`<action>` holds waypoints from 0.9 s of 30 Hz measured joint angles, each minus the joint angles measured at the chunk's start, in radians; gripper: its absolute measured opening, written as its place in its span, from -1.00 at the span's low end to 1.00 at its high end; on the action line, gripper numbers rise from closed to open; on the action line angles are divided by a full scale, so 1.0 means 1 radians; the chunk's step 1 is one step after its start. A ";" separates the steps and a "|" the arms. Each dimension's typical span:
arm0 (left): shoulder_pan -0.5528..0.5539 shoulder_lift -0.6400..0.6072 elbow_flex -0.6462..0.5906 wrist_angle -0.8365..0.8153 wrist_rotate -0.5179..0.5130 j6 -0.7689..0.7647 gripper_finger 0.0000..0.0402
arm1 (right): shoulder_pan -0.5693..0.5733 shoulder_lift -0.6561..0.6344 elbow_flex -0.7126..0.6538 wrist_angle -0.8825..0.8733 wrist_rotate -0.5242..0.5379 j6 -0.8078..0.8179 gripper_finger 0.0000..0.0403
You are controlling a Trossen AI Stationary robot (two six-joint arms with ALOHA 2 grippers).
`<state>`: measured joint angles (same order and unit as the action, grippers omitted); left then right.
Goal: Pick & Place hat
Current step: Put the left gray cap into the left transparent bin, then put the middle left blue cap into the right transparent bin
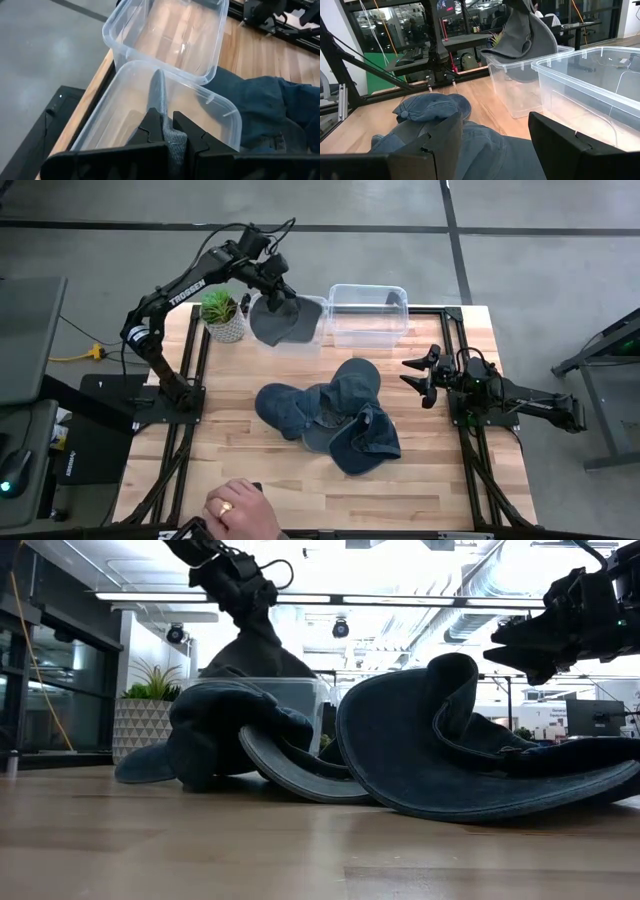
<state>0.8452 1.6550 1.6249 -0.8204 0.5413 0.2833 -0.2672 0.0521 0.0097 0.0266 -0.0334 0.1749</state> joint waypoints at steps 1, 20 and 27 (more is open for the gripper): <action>0.000 0.004 0.000 -0.004 0.000 -0.004 -1.00 | 0.000 0.000 0.000 0.000 0.000 0.000 0.10; 0.008 0.018 0.000 -0.035 -0.025 0.045 -0.34 | 0.000 0.000 0.000 0.000 0.000 0.000 0.10; 0.008 0.018 0.000 -0.043 -0.165 0.050 0.06 | 0.000 0.000 0.000 0.000 0.000 0.000 0.10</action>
<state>0.8536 1.6726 1.6245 -0.8631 0.3761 0.3336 -0.2674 0.0519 0.0097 0.0265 -0.0332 0.1749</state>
